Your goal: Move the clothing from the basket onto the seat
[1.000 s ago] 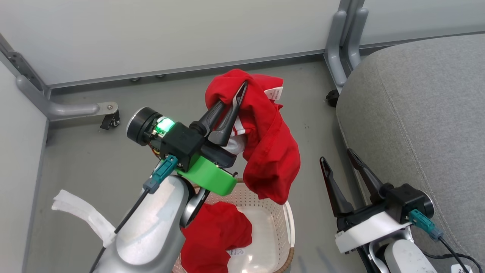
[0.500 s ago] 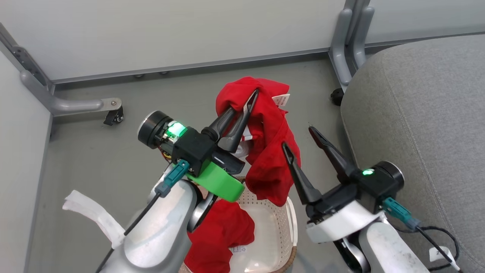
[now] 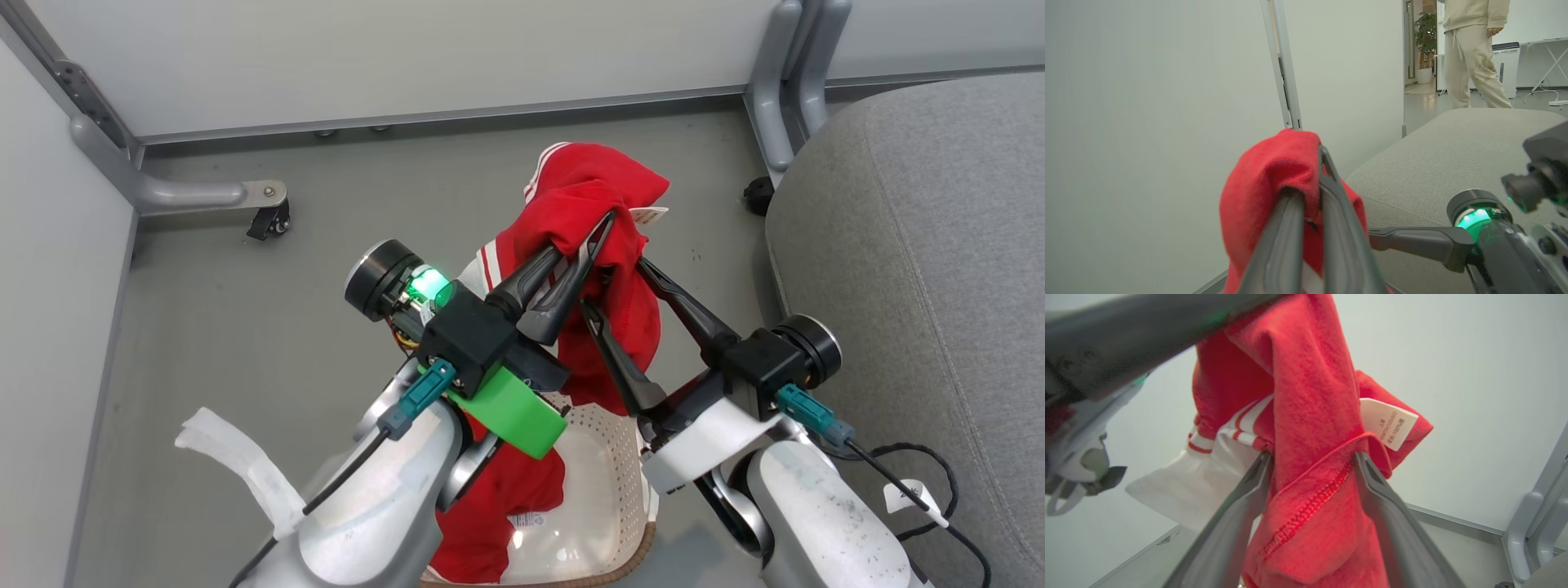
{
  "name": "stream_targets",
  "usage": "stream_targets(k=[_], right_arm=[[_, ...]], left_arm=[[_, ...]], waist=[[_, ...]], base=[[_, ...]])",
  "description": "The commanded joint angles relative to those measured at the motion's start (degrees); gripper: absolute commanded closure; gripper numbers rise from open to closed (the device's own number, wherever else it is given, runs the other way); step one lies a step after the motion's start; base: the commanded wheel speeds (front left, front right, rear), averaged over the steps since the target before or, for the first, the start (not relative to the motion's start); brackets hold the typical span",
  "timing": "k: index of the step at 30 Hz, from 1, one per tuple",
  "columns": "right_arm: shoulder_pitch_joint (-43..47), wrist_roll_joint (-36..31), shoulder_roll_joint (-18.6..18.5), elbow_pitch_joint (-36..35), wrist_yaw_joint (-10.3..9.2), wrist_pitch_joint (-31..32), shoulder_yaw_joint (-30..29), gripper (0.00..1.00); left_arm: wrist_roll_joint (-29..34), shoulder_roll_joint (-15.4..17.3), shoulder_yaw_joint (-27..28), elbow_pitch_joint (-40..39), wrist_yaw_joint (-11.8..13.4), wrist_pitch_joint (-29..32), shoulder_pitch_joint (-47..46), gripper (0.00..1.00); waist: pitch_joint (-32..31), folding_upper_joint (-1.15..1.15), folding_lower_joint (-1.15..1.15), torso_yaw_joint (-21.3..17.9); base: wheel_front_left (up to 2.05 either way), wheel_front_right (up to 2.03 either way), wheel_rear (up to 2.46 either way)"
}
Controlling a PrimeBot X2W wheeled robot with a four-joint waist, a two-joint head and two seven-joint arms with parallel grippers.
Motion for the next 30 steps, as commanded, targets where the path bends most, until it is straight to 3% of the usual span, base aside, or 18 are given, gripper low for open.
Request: stream_targets(k=[1, 10, 11, 12, 26, 27, 28, 30], right_arm=[[-0.8, 0.0, -0.2, 0.4, -0.02, -0.3, -0.3, 0.00], [-1.7, 0.6, -0.2, 2.4, -0.02, -0.3, -1.4, 0.00], [-1.8, 0.7, -0.2, 2.5, -0.02, -0.3, -1.5, 0.38], [-1.6, 1.1, -0.2, 2.8, -0.02, -0.3, -1.3, 1.00], [0.0, 2.5, -0.2, 3.2, -0.02, -0.2, -4.0, 1.00], [-0.2, 2.6, -0.2, 3.2, -0.02, -0.2, -4.3, 1.00], [-0.3, 2.6, -0.2, 3.1, -0.02, -0.2, -4.9, 1.00], [-0.6, 2.6, -0.2, 3.0, -0.02, -0.2, -5.8, 1.00]], left_arm=[[-0.2, -0.2, -0.3, -0.4, -0.2, -0.2, -0.4, 1.00], [-0.9, -0.6, -2.8, -0.6, -0.2, -0.2, 0.1, 1.00], [-1.0, -0.6, -3.1, -0.7, -0.2, -0.2, 0.2, 1.00], [-1.0, -0.6, -3.3, -0.6, -0.2, -0.2, 0.3, 1.00], [-1.4, -0.3, -4.8, 1.1, -0.2, -0.1, 3.2, 0.98], [-1.4, -0.3, -4.8, 1.2, -0.2, -0.1, 3.3, 0.53], [-1.0, -0.4, -4.7, 1.3, -0.2, -0.1, 3.3, 0.00], [-0.5, -0.5, -4.5, 1.2, -0.2, -0.1, 3.3, 0.00]], waist=[[0.3, 0.62, 0.00, 0.4], [1.3, 0.62, 0.00, 1.3], [1.4, 0.62, 0.00, 1.4], [1.4, 0.62, 0.00, 1.5], [1.0, 0.62, 0.00, 2.0], [1.0, 0.62, 0.00, 2.1], [1.0, 0.62, 0.00, 2.1], [1.1, 0.62, 0.00, 2.2]], base=[[0.00, 0.00, 0.00], [0.00, 0.00, 0.00], [0.00, 0.00, 0.00], [0.00, 0.00, 0.00], [0.00, 0.00, 0.00], [0.00, 0.00, 0.00], [0.00, 0.00, 0.00], [0.00, 0.00, 0.00]])
